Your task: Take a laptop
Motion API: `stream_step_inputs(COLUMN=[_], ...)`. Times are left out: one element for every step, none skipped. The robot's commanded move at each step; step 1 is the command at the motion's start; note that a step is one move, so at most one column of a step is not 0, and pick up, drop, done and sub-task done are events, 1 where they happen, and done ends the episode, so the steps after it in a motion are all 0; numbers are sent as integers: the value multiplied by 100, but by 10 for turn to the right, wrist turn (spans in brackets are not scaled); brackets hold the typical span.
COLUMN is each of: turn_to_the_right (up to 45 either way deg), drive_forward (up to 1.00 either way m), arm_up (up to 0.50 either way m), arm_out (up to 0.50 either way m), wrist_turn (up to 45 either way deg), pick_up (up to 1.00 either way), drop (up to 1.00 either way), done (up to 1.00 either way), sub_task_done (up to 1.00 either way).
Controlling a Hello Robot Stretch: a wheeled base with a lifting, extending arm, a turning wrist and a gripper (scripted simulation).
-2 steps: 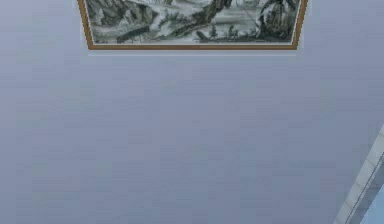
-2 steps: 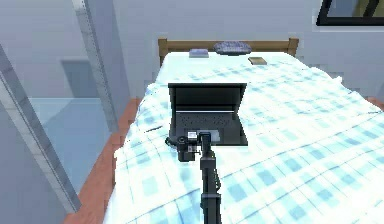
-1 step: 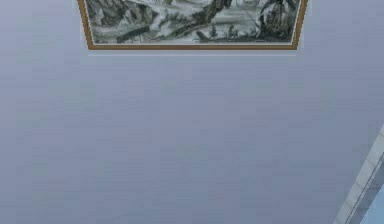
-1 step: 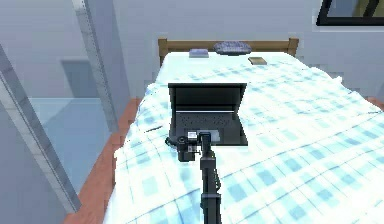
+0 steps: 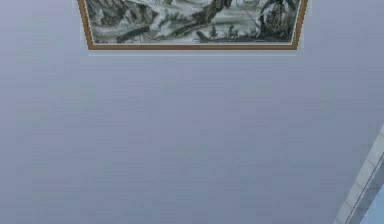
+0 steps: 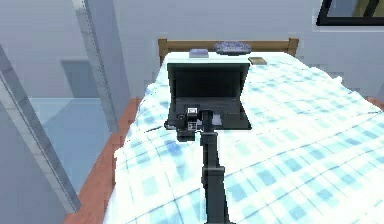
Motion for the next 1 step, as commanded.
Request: stream_step_inputs(turn_to_the_right=[0], drive_forward=[0], arm_up=[0], arm_out=[0], wrist_turn=[0], pick_up=[0], drop=[0], done=[100], sub_task_done=[0])
